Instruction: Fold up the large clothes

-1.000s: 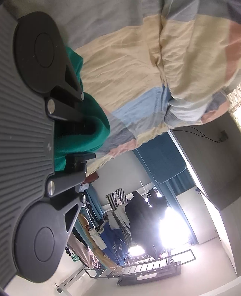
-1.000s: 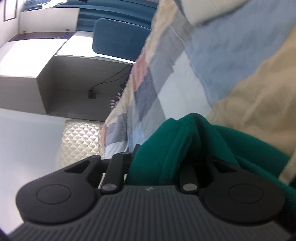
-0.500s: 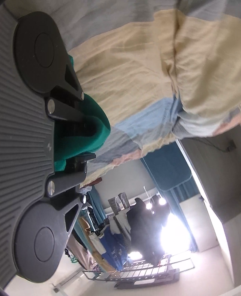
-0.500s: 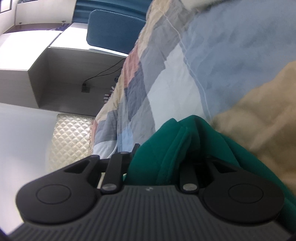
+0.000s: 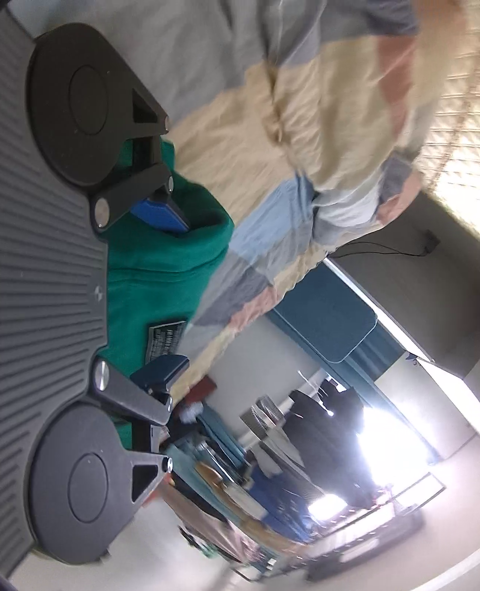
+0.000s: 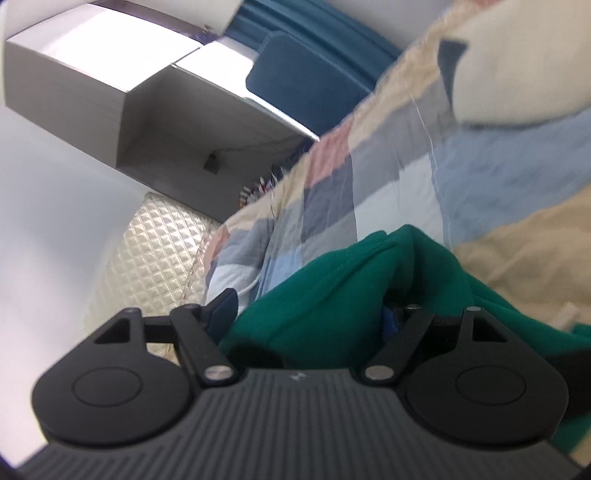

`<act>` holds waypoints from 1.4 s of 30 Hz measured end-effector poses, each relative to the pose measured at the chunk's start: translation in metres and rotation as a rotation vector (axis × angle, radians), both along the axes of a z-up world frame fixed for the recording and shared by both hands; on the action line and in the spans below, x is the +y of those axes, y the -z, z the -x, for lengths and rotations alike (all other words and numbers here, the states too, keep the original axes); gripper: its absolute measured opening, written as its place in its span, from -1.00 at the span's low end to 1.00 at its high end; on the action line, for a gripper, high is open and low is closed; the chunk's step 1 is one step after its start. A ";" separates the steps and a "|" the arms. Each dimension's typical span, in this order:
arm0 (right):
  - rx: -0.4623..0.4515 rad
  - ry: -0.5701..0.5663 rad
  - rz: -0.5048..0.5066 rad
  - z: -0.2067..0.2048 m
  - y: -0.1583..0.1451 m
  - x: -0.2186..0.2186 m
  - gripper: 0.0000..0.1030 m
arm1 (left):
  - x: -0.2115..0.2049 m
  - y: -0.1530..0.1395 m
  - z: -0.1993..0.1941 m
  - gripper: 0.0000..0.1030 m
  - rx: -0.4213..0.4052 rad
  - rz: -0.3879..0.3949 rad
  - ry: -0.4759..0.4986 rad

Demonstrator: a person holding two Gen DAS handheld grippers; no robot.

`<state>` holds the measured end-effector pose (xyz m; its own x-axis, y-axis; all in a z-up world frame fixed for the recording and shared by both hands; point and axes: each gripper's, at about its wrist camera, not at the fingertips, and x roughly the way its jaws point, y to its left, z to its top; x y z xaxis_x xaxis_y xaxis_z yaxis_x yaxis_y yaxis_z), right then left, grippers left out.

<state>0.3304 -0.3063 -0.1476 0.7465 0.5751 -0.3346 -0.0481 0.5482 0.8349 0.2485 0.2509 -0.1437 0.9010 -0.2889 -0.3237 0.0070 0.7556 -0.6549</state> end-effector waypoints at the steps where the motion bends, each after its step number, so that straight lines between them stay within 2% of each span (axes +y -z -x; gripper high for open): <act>1: -0.020 0.017 0.012 0.008 -0.005 0.000 0.52 | -0.003 -0.004 0.008 0.49 0.002 -0.022 -0.003; 5: -0.139 0.063 0.075 0.035 -0.030 0.004 0.52 | -0.011 -0.010 0.029 0.49 0.001 -0.029 0.042; 7: -0.218 0.076 0.133 0.047 -0.044 0.011 0.52 | -0.019 -0.012 0.035 0.49 -0.005 -0.064 0.062; 9: -0.285 0.061 0.184 0.057 -0.055 0.018 0.52 | -0.026 -0.012 0.037 0.49 -0.003 -0.115 0.069; 11: -0.311 0.007 0.173 0.059 -0.056 0.023 0.52 | -0.026 -0.006 0.034 0.49 0.018 -0.108 0.067; 13: -0.285 -0.043 0.200 0.055 -0.051 0.034 0.52 | -0.024 0.001 0.028 0.49 0.041 -0.116 0.062; 15: -0.249 -0.097 0.276 0.046 -0.045 0.049 0.51 | -0.026 0.006 0.022 0.49 0.071 -0.170 0.049; 18: -0.217 -0.165 0.365 0.033 -0.034 0.073 0.51 | -0.026 0.015 0.012 0.49 0.118 -0.198 0.046; 22: -0.186 -0.244 0.511 0.006 -0.029 0.110 0.50 | -0.025 0.024 0.003 0.49 0.140 -0.211 0.017; 25: -0.186 -0.300 0.521 -0.006 -0.033 0.132 0.49 | -0.022 0.026 0.000 0.49 0.142 -0.225 -0.005; 27: -0.208 -0.388 0.529 -0.013 -0.040 0.147 0.47 | -0.019 0.027 0.000 0.49 0.147 -0.229 -0.018; 31: -0.209 -0.462 0.705 -0.022 -0.044 0.173 0.46 | -0.009 0.029 -0.001 0.49 0.162 -0.212 -0.063; 33: -0.177 -0.496 0.736 -0.030 -0.039 0.177 0.46 | -0.002 0.032 -0.004 0.49 0.171 -0.200 -0.078; 36: -0.122 -0.461 0.813 -0.042 -0.029 0.173 0.44 | 0.005 0.040 -0.010 0.46 0.193 -0.165 -0.078; 39: -0.078 -0.402 0.838 -0.056 -0.015 0.159 0.44 | 0.007 0.048 -0.016 0.46 0.211 -0.124 -0.054; 42: -0.068 -0.301 0.950 -0.061 -0.007 0.145 0.45 | 0.003 0.050 -0.018 0.44 0.206 -0.130 -0.042</act>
